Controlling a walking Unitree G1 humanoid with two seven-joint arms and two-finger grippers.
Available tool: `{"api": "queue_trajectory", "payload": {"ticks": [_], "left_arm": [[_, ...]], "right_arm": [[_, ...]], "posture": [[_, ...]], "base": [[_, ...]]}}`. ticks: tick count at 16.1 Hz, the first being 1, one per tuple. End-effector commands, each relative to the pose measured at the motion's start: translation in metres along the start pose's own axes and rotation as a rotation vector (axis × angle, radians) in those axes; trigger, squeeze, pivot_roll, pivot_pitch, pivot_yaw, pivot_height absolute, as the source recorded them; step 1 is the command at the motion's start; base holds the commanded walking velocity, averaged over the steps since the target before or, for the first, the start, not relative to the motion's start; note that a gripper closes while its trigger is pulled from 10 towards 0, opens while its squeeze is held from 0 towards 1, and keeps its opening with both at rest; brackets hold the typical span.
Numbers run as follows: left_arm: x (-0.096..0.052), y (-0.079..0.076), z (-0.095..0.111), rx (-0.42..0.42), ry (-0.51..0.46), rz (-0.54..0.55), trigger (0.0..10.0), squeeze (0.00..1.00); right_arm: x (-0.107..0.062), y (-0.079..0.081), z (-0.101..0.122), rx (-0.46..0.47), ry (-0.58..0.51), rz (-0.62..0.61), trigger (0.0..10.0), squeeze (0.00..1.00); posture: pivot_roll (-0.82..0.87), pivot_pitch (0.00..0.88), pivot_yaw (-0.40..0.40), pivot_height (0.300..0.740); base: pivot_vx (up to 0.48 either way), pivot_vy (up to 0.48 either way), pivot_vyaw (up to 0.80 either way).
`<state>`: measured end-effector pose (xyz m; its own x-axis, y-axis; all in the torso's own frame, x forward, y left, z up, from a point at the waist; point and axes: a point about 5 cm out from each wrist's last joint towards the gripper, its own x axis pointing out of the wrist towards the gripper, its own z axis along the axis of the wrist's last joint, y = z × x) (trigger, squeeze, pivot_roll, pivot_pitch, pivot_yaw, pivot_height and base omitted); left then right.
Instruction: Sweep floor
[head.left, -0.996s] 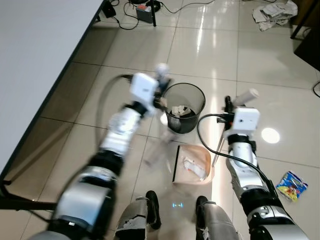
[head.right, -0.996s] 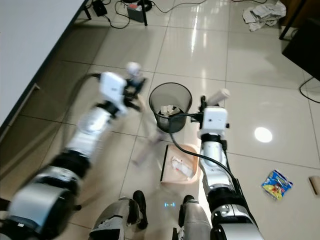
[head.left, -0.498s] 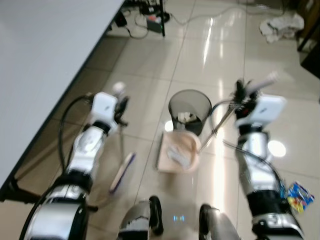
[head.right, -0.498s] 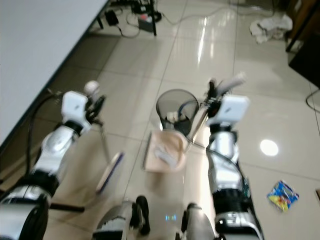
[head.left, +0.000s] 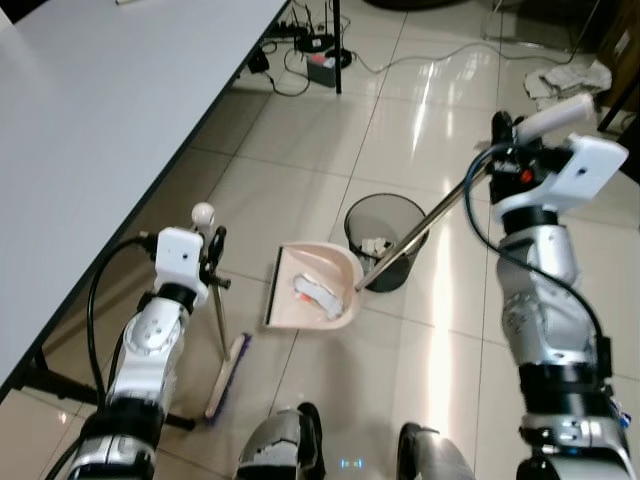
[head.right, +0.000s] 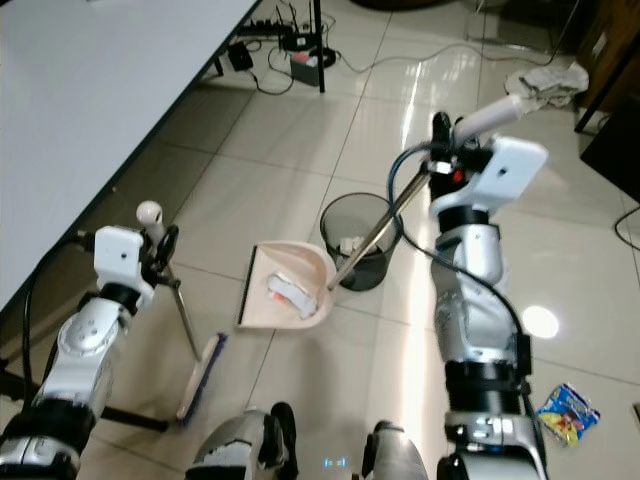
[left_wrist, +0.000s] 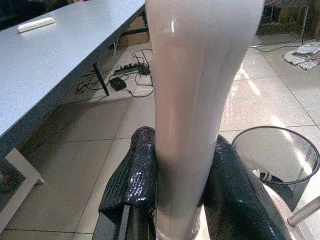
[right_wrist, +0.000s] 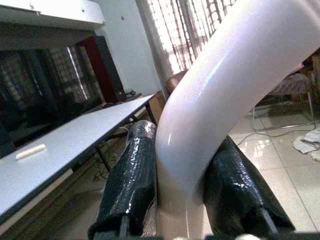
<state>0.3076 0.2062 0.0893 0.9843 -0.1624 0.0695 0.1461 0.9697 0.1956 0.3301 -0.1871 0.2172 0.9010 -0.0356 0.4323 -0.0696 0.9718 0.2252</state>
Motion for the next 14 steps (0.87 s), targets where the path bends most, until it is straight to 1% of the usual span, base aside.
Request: {"api": "queue_trajectory", "payload": {"ticks": [1, 2, 3, 4, 6, 7, 8, 11, 13, 14], "left_arm": [[0.000, 0.000, 0.007, 0.018, -0.020, -0.008, 10.0, 0.00], [-0.001, -0.003, 0.010, 0.019, -0.029, -0.015, 10.0, 0.00], [-0.001, -0.007, 0.015, 0.013, -0.046, -0.024, 10.0, 0.00], [-0.004, -0.013, 0.022, 0.000, -0.071, -0.027, 10.0, 0.00], [-0.006, -0.018, 0.029, -0.018, -0.099, -0.033, 10.0, 0.00], [-0.007, -0.022, 0.034, -0.037, -0.115, -0.044, 10.0, 0.00], [-0.007, -0.023, 0.037, -0.042, -0.120, -0.049, 10.0, 0.00], [-0.009, -0.025, 0.040, -0.035, -0.114, -0.044, 10.0, 0.00], [-0.009, -0.024, 0.043, -0.029, -0.116, -0.036, 10.0, 0.00], [-0.009, -0.023, 0.043, -0.028, -0.115, -0.034, 10.0, 0.00]], "right_arm": [[0.007, 0.007, 0.022, 0.034, -0.086, 0.032, 10.0, 0.00], [0.011, 0.008, 0.031, 0.028, -0.108, 0.034, 10.0, 0.00], [0.015, 0.008, 0.042, -0.001, -0.138, 0.029, 10.0, 0.00], [0.016, 0.005, 0.055, -0.052, -0.177, 0.013, 10.0, 0.00], [0.013, 0.000, 0.064, -0.078, -0.198, -0.010, 10.0, 0.00], [0.011, -0.002, 0.070, -0.079, -0.209, -0.021, 10.0, 0.00], [0.010, -0.004, 0.074, -0.077, -0.222, -0.033, 10.0, 0.00], [0.008, -0.013, 0.086, -0.068, -0.251, -0.074, 10.0, 0.00], [0.011, -0.019, 0.090, -0.048, -0.256, -0.096, 10.0, 0.00], [0.012, -0.021, 0.090, -0.041, -0.259, -0.101, 10.0, 0.00]], "posture": [[0.00, 0.107, 0.105, 0.740], [0.01, 0.106, 0.103, 0.740], [0.01, 0.105, 0.100, 0.740], [0.01, 0.102, 0.094, 0.740], [0.01, 0.100, 0.094, 0.740], [0.01, 0.098, 0.096, 0.740], [0.00, 0.091, 0.097, 0.740], [0.01, 0.075, 0.084, 0.740], [0.01, 0.069, 0.080, 0.740], [0.01, 0.066, 0.079, 0.740]], "base": [[0.000, 0.000, 0.00], [0.000, 0.000, 0.00], [0.000, 0.000, 0.00], [0.000, 0.000, 0.00], [0.000, 0.000, 0.00], [0.262, 0.000, 0.00], [0.330, 0.000, -0.46], [0.345, 0.000, -0.52], [0.381, 0.000, -0.48], [0.394, 0.000, 0.00]]}}
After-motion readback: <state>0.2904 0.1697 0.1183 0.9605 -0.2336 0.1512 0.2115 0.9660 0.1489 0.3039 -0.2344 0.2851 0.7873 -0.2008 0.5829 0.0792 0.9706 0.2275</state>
